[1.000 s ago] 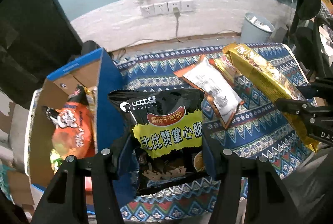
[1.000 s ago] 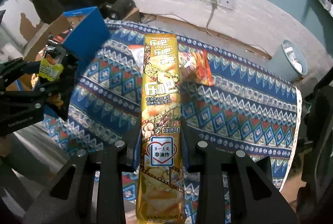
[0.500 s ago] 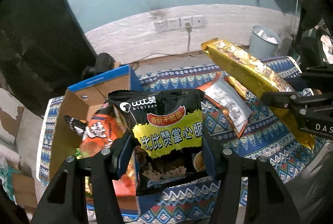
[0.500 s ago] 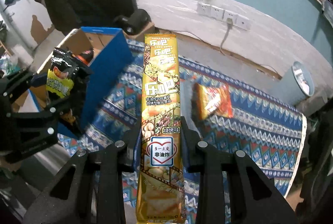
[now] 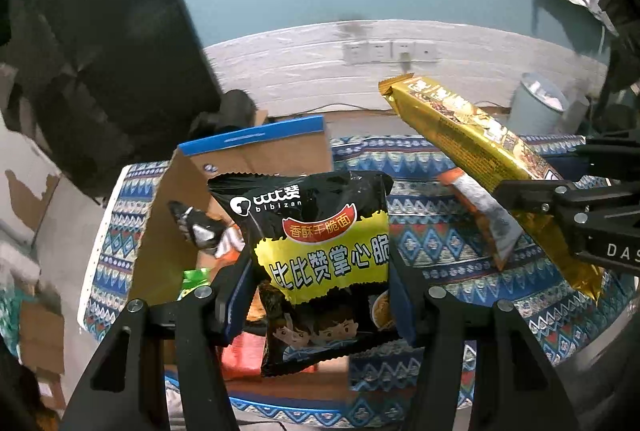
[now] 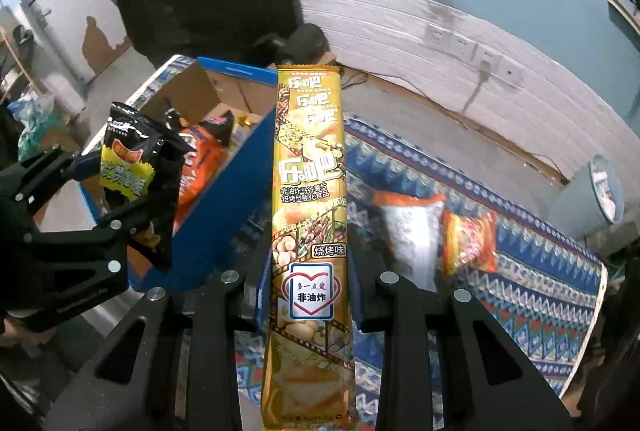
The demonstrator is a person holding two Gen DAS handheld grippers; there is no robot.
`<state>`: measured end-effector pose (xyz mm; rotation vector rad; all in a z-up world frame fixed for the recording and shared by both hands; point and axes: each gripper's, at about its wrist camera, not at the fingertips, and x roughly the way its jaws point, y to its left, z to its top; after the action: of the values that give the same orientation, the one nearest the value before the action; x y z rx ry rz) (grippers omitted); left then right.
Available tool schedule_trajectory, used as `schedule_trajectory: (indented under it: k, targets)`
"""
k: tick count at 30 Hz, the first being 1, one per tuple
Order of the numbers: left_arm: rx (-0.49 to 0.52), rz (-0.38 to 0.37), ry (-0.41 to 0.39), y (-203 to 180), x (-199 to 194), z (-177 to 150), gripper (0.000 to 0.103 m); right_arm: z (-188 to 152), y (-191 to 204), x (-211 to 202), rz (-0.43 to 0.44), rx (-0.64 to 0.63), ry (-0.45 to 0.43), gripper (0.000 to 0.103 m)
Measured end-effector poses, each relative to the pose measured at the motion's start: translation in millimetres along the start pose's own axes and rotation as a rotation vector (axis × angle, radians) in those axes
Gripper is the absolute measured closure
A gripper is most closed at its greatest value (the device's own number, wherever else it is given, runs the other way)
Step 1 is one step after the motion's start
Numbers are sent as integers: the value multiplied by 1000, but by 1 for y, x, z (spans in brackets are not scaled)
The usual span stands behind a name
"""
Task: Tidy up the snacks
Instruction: 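Carry the black bag and yellow bar toward the cardboard box, then open the left tool over the box while the right tool releases the yellow bar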
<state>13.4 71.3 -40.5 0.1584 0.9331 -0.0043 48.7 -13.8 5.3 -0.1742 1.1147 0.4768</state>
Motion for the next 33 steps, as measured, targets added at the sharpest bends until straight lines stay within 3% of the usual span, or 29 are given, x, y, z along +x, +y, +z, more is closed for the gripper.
schedule_trajectory:
  k: [17, 33]
  targets:
    - [-142, 85, 29, 81, 17, -16, 43, 49, 65, 51, 65, -78, 48, 74]
    - [-274, 112, 98, 147, 43, -38, 43, 82, 131, 105, 113, -101, 110, 74]
